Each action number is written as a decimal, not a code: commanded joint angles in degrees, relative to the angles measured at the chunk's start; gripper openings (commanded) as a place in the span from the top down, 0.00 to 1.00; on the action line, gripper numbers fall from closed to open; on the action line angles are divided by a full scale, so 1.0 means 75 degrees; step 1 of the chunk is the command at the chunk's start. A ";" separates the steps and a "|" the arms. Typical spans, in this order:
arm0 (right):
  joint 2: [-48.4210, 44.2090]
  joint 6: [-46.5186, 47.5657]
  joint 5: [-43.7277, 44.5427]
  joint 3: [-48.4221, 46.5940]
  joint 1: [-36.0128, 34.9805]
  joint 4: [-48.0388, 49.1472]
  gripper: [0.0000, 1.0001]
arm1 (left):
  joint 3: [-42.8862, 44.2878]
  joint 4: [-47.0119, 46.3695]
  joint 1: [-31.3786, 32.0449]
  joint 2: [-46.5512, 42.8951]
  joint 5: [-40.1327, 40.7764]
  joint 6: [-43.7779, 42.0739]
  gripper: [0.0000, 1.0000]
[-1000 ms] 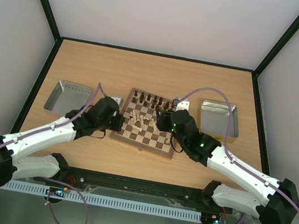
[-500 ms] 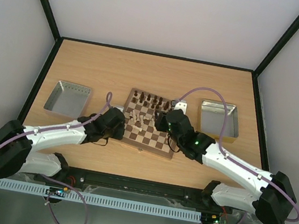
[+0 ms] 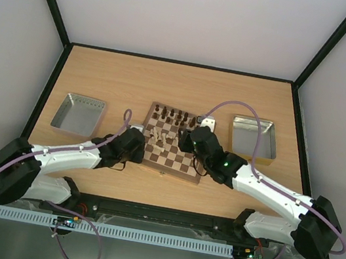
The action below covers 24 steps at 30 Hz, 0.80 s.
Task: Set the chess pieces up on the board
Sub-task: Place the chess piece on the chessboard, then pick up the chess piece from the chessboard.
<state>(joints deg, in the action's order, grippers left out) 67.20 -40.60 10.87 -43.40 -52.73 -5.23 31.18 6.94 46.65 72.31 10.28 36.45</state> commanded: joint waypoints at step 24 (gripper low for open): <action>0.2456 -0.0110 -0.1607 -0.1850 -0.0035 -0.1465 0.58 | 0.0457 0.0506 -0.1684 -0.1736 -0.1172 0.0582 0.48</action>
<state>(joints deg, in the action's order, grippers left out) 80.25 -42.02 3.09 -53.19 -52.75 -10.59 34.87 9.85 38.26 62.39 6.68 38.61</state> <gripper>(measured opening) 0.443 0.513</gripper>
